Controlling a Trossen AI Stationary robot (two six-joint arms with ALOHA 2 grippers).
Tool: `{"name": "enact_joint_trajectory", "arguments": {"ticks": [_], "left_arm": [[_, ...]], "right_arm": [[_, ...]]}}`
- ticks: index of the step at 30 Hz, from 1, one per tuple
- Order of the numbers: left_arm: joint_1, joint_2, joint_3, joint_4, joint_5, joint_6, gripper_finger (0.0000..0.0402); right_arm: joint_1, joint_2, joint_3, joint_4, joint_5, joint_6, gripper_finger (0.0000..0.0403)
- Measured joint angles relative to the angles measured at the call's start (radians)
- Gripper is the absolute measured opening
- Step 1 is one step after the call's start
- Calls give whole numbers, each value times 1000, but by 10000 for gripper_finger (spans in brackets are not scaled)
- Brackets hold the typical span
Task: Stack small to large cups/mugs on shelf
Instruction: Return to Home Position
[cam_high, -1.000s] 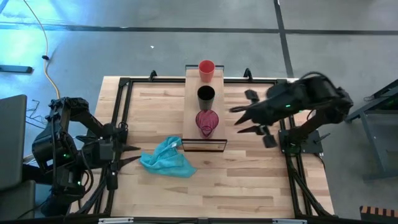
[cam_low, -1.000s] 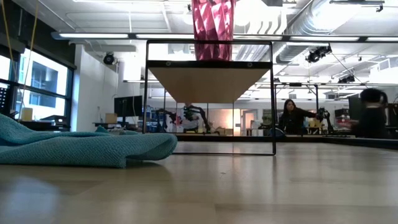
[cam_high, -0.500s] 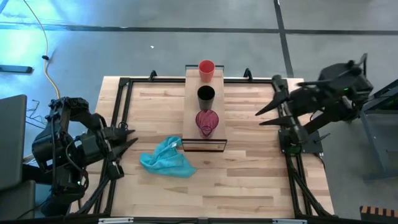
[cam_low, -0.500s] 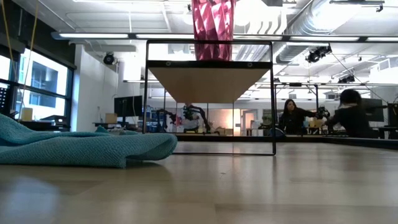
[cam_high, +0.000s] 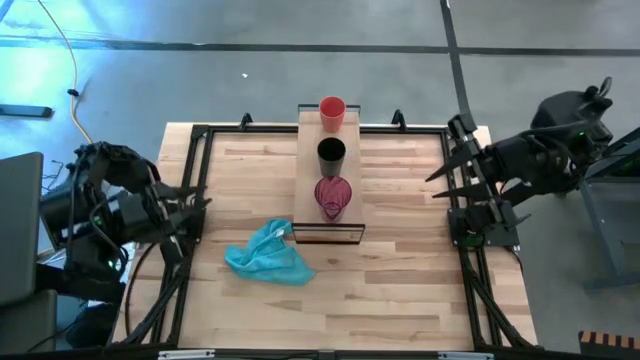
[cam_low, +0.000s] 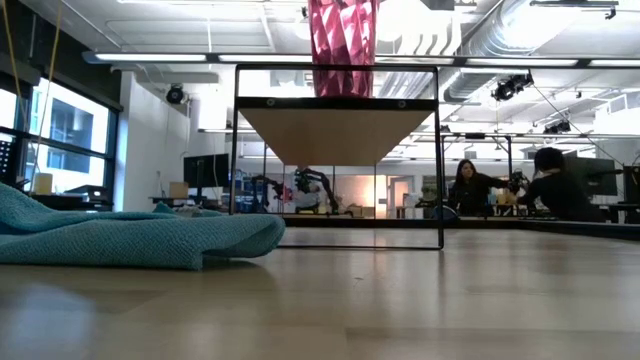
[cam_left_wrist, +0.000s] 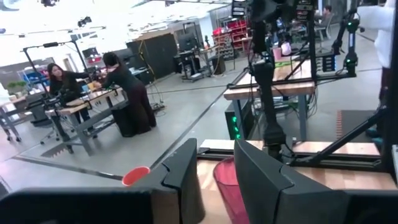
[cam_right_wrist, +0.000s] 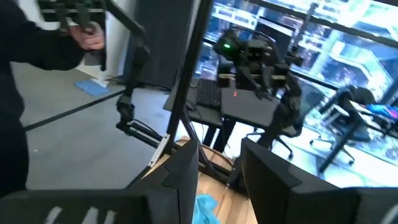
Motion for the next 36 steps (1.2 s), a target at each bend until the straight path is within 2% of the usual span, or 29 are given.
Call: {"name": "enact_joint_trajectory", "arguments": {"ticks": [11, 19, 31, 34, 36], "left_arm": [[0, -142, 0, 0, 9, 190, 97], [0, -274, 0, 0, 92, 313, 97], [-1, -474, 0, 47, 407, 437, 97], [-1, -520, 0, 148, 551, 540, 97], [-1, -552, 0, 230, 690, 624, 97]], "right_arm": [[-1, 3, -2, 21, -13, -16, 115], [-1, 11, -2, 26, 51, -15, 115], [-43, 31, -2, 87, 104, -19, 115], [-66, 37, -2, 87, 105, -19, 115], [-82, 44, -2, 90, 105, -14, 115]]}}
